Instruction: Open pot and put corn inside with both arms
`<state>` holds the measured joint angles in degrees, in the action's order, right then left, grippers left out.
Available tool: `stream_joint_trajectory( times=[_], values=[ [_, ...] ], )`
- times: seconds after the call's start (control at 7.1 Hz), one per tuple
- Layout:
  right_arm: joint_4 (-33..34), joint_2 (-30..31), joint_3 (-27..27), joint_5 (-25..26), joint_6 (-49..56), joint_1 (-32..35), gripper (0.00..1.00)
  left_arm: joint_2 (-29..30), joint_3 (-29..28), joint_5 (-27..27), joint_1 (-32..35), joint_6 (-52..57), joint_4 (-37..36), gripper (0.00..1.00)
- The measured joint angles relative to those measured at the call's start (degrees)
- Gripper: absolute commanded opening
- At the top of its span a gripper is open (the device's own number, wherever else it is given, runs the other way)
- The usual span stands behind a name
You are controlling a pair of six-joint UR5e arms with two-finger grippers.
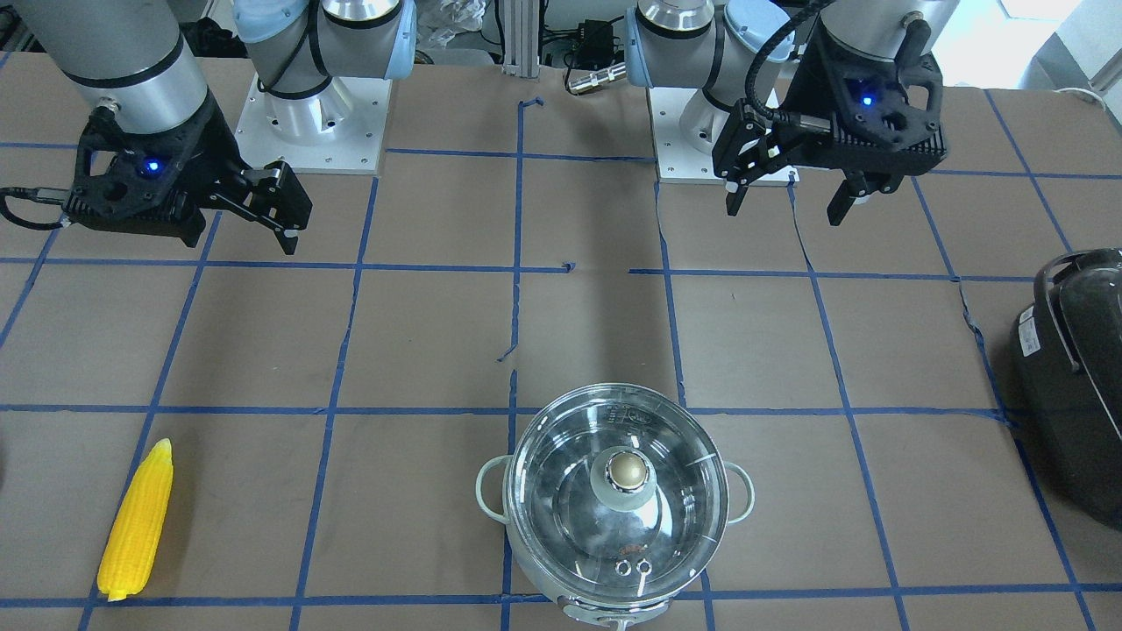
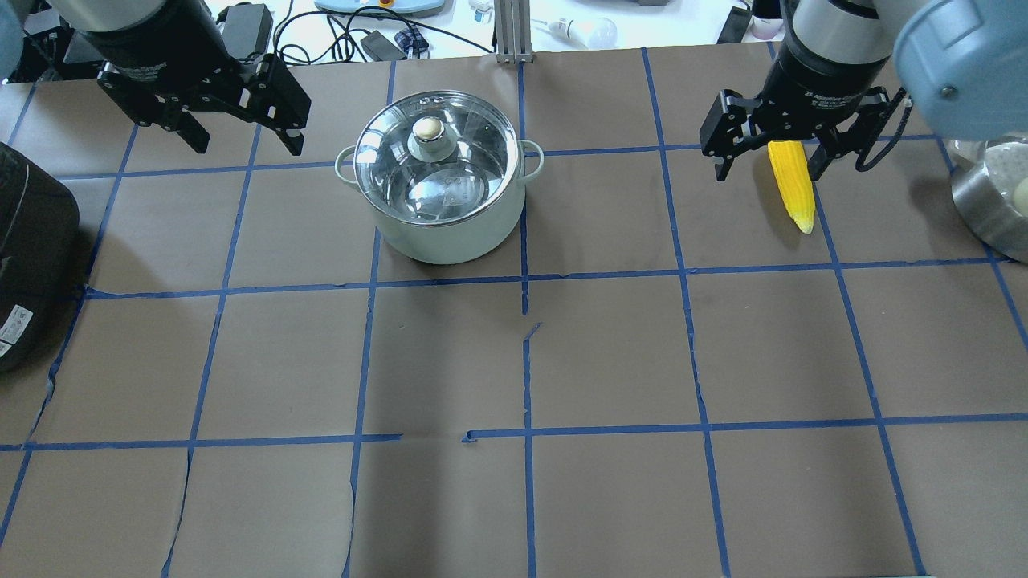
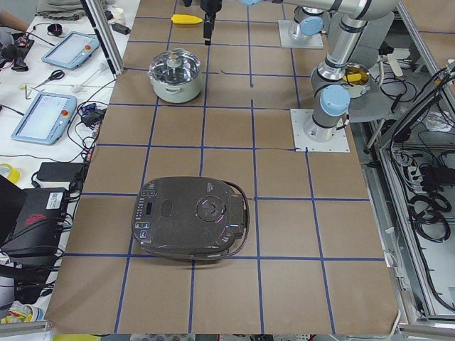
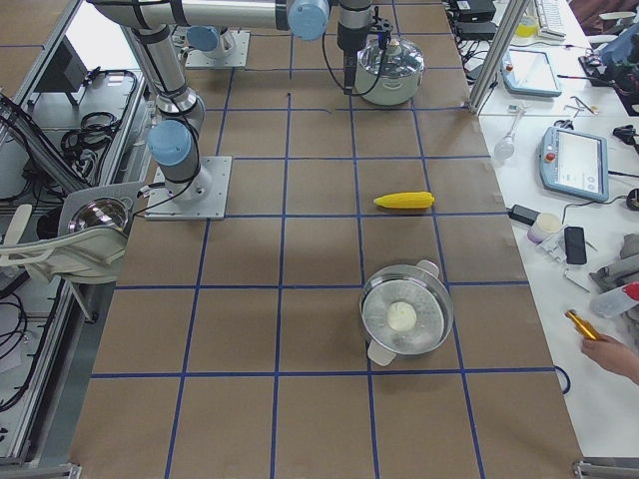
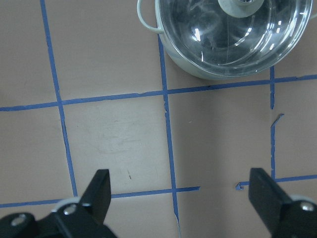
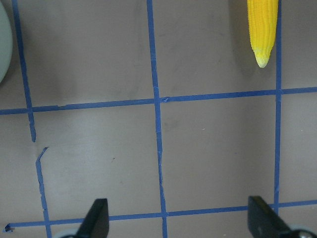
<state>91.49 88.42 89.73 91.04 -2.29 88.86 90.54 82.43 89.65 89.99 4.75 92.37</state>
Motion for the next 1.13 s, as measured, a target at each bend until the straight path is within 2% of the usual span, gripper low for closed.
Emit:
stream_joint_trajectory(
  times=[1.13],
  values=[
    [-0.9, 0.0, 0.0, 0.0, -0.3, -0.6, 1.00, 0.2, 0.0, 0.0, 0.0, -0.1, 0.0, 1.00]
  ],
)
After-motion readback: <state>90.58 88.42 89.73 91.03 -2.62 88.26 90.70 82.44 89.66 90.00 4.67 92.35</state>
